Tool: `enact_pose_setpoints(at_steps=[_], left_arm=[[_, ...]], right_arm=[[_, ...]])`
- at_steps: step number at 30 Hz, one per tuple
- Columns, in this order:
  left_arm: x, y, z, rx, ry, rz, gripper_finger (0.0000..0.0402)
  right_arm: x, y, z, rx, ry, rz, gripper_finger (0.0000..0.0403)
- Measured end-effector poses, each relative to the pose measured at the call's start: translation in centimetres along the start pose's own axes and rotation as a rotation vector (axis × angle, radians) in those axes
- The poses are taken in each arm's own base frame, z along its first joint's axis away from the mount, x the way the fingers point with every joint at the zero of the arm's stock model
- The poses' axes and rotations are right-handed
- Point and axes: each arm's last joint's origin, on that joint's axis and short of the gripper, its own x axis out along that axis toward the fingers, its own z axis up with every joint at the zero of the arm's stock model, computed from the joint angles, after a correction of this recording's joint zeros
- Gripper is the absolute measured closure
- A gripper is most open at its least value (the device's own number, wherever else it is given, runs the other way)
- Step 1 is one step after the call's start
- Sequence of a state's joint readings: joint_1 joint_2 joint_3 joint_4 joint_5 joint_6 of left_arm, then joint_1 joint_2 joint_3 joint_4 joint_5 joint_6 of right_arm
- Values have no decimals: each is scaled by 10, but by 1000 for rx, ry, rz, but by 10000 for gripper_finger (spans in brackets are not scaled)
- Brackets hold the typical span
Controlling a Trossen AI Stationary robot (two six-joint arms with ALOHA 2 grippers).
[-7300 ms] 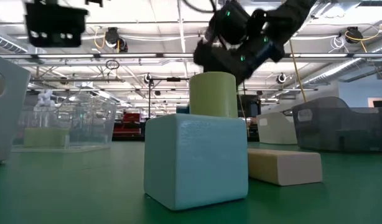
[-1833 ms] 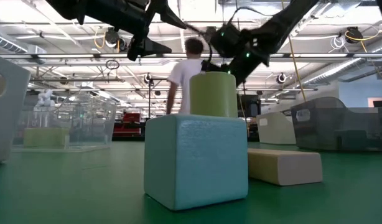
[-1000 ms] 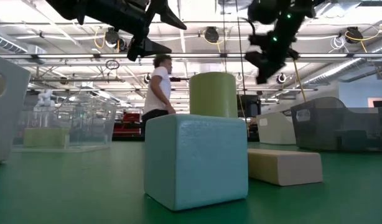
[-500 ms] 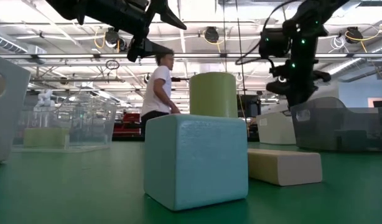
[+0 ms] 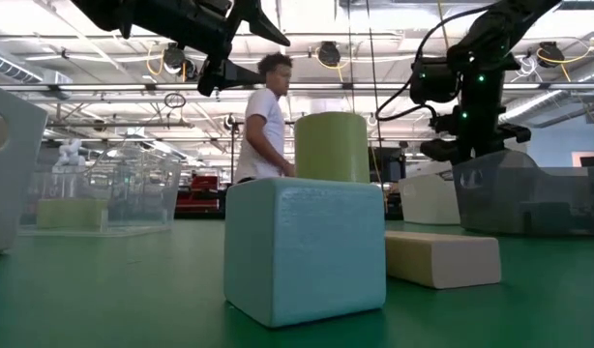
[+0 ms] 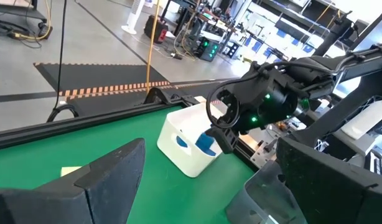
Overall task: Sort & place blocks by color
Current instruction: Put the green block into the transparent bin
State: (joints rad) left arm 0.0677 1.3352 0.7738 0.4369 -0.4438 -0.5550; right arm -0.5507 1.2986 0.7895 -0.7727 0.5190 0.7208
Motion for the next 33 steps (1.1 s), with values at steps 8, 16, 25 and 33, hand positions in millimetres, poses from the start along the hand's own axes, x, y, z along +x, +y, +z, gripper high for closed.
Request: enact_pose_setpoints(at_steps=[8,16,25,33], left_arm=[[0,0,0,26,0,0,41],[0,0,0,27,0,0,41],[0,0,0,27,-1,0,41],[0,0,0,25,0,0,41]], right_arm=[[-20,-7,3,42,-20,127,203],[-73,-1,21,175,-287,622,213],[-128,34,10,55,-456,1126,215],[-135,70,-33,-128,-264,1225,215]])
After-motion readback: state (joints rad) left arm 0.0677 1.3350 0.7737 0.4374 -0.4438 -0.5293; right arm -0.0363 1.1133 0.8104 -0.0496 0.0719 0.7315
